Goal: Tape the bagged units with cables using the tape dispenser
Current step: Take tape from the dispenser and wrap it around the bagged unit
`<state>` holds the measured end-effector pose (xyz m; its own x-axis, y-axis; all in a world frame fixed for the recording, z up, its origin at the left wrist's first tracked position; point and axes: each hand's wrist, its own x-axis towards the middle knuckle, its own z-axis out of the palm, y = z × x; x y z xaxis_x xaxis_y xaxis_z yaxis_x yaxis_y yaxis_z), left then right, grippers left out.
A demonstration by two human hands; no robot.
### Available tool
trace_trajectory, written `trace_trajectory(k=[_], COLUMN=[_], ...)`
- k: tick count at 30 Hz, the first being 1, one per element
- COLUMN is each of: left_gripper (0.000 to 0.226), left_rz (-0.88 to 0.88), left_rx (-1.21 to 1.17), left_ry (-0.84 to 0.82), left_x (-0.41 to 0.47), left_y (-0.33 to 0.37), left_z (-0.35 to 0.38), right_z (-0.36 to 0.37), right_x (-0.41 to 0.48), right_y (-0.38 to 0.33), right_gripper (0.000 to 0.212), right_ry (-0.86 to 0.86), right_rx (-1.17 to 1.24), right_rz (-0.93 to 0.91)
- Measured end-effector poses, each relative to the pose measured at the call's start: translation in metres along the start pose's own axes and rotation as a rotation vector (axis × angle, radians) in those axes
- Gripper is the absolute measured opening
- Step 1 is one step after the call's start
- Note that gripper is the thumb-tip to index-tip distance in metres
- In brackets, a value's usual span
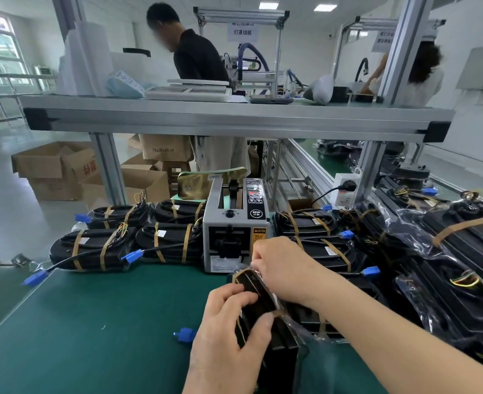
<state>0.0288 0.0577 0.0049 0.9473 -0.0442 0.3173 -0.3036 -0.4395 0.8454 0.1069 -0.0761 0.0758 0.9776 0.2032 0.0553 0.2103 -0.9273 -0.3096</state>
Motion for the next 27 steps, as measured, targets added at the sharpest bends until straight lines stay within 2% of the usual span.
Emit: trace_trajectory(k=[3,5,7,10,13,16,20,27], left_gripper=[0.024,0.020,0.009,0.013,0.011,0.020,0.025,0.022], left_rz=[0.036,-0.007,-0.146,-0.384,-0.652,-0.821,-0.930,-0.986], left_rx=[0.013,-0.089,-0.247,-0.414,-0.594,-0.734,-0.782,-0.772], left_ry=[-0.025,0.005,0.062,0.161,0.154,0.129,0.097,0.110], left_x=[0.001,0.005,0.021,0.067,0.113,0.139,0.155,0.157], left_y=[-0.003,-0.004,-0.005,-0.016,-0.025,-0.027,-0.029,-0.021], left_z=[0.001,0.000,-0.003,-0.007,-0.003,0.004,0.008,0.016], right_z=[0.006,0.012,0.016,0.019,0.018,0.017,0.019,0.021], right_x=[-0.005,-0.009,-0.013,-0.019,-0.021,-0.021,-0.021,-0.021], right_y=[0.013,0.019,0.026,0.031,0.033,0.033,0.034,0.036], right_gripper=[0.015,0.016,0.016,0.021,0.022,0.021,0.020,0.020], right_ry=[0.006,0.034,0.073,0.102,0.096,0.094,0.096,0.108], right_rx=[0.232,0.337,0.403,0.505,0.514,0.538,0.568,0.556], right_rz=[0.076,0.127,0.171,0.211,0.208,0.200,0.192,0.171])
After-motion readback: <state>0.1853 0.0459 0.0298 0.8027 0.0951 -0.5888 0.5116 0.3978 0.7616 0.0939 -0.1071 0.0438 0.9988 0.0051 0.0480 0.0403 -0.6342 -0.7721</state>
